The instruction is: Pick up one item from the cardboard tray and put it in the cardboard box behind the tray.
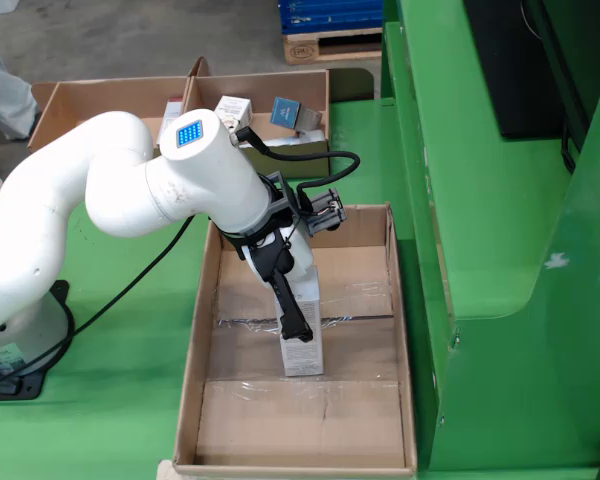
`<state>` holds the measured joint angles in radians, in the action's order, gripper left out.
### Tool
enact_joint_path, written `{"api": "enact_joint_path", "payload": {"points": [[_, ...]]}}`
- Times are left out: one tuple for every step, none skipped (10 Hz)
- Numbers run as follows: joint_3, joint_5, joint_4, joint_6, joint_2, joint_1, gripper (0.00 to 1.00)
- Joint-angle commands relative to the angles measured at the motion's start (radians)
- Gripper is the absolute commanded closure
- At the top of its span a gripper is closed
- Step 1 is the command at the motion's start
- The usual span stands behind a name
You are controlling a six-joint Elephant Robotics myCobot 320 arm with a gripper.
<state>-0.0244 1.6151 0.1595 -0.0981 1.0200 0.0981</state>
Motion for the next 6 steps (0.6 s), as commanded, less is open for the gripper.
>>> {"api": "enact_joint_path", "payload": {"points": [[0.024,0.004,-0.012,-0.001,-0.029,-0.006,0.50],[0.024,0.004,-0.012,-0.001,-0.029,-0.006,0.60],[0.024,0.004,-0.012,-0.001,-0.029,-0.006,0.70],[0.024,0.004,-0.012,-0.001,-0.029,-0.006,0.80],[0.024,0.004,-0.012,-0.001,-0.029,-0.006,0.90],[0.024,0.004,-0.012,-0.001,-0.029,-0.006,1.00]]}}
